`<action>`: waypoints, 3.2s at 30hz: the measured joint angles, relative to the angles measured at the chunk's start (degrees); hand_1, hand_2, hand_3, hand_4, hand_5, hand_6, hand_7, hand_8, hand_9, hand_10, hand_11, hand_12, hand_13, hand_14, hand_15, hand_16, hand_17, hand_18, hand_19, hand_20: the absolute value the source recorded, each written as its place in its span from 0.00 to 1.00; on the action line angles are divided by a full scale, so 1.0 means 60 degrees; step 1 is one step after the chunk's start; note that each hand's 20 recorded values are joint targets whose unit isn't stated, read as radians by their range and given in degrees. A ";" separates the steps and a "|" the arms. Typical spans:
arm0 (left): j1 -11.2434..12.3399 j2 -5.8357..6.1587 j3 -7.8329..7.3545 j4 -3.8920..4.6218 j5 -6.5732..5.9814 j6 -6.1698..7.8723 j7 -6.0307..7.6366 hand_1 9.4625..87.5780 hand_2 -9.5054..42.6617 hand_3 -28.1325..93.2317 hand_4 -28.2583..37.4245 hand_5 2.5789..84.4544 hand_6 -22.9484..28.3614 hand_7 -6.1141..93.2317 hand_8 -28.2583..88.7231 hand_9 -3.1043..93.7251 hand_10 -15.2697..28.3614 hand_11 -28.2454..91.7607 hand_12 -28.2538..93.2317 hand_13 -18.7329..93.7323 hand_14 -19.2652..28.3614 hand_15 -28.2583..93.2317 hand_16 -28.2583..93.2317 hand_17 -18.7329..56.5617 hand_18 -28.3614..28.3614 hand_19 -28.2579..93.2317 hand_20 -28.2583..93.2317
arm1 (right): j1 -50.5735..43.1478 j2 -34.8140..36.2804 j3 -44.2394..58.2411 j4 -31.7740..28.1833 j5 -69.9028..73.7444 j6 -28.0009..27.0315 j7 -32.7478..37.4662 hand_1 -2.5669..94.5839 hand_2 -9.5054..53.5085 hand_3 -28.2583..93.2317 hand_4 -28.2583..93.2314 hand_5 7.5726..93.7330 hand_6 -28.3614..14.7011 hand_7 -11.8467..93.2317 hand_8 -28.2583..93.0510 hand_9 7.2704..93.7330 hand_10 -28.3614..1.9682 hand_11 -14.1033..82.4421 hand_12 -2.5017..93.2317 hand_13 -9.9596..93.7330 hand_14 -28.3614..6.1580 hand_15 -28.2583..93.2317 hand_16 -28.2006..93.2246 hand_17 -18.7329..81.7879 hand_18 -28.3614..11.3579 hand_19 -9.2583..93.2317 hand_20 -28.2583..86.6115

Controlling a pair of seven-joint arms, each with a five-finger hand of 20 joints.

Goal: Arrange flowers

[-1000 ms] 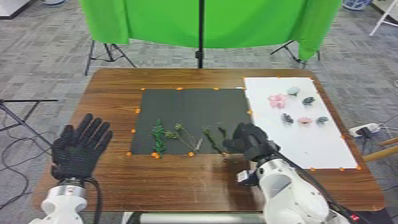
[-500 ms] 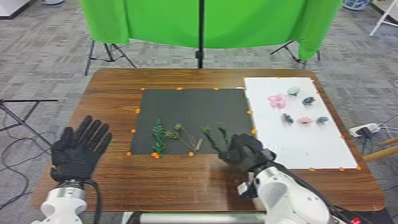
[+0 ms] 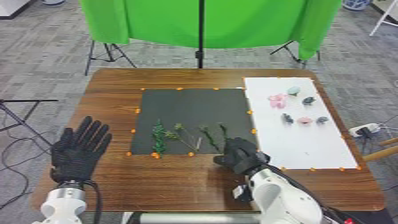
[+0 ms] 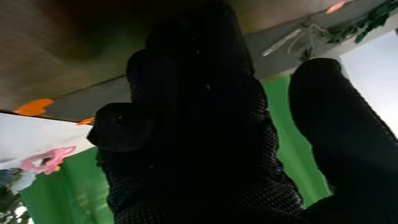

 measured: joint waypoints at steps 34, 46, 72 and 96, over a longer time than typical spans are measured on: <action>-0.0113 0.0004 0.0006 0.0036 0.0002 -0.0009 -0.0056 0.25 0.46 0.87 0.00 0.51 0.64 0.14 0.16 0.42 0.70 0.39 0.30 0.41 0.74 0.50 0.17 0.14 0.75 0.52 0.32 | 0.0174 -0.0267 0.0730 0.0432 -0.0222 0.2543 0.0528 0.31 0.21 0.93 0.09 0.76 0.51 0.41 0.12 0.71 0.24 0.47 0.24 0.63 0.25 0.86 0.43 0.51 0.03 1.00 0.76; -0.0235 -0.0078 0.0146 0.0104 0.0000 -0.0009 -0.0027 0.25 0.46 0.87 0.00 0.51 0.64 0.15 0.16 0.43 0.70 0.40 0.30 0.41 0.74 0.51 0.17 0.14 0.75 0.52 0.32 | 0.1339 -0.0255 0.2204 0.2858 -0.1050 0.4310 0.1136 0.45 0.00 0.93 0.01 0.63 0.54 0.26 0.13 0.59 0.37 0.33 0.18 0.60 0.30 0.83 0.39 0.52 0.06 1.00 0.78; -0.0439 -0.0076 0.0263 0.0141 -0.0006 -0.0007 -0.0065 0.25 0.46 0.88 0.00 0.51 0.64 0.15 0.16 0.42 0.70 0.40 0.30 0.41 0.74 0.51 0.17 0.14 0.75 0.53 0.32 | 0.2086 0.0103 0.1845 0.4321 -0.1311 0.2964 0.0012 0.68 0.00 0.77 0.00 0.87 0.66 0.39 0.24 0.97 0.55 0.25 0.44 0.79 0.53 0.74 0.54 0.55 0.10 1.00 0.74; -0.0391 0.0084 0.0140 0.0174 -0.0046 0.0115 0.0061 0.25 0.45 0.88 0.00 0.51 0.64 0.16 0.16 0.43 0.71 0.41 0.29 0.41 0.74 0.52 0.16 0.14 0.75 0.53 0.32 | 0.5604 -0.2104 -0.1909 0.4317 -0.0505 -0.0260 -0.3923 0.71 0.00 0.73 0.00 0.78 0.60 0.39 0.25 0.91 0.54 0.25 0.44 0.74 0.52 0.74 0.55 0.52 0.14 1.00 0.72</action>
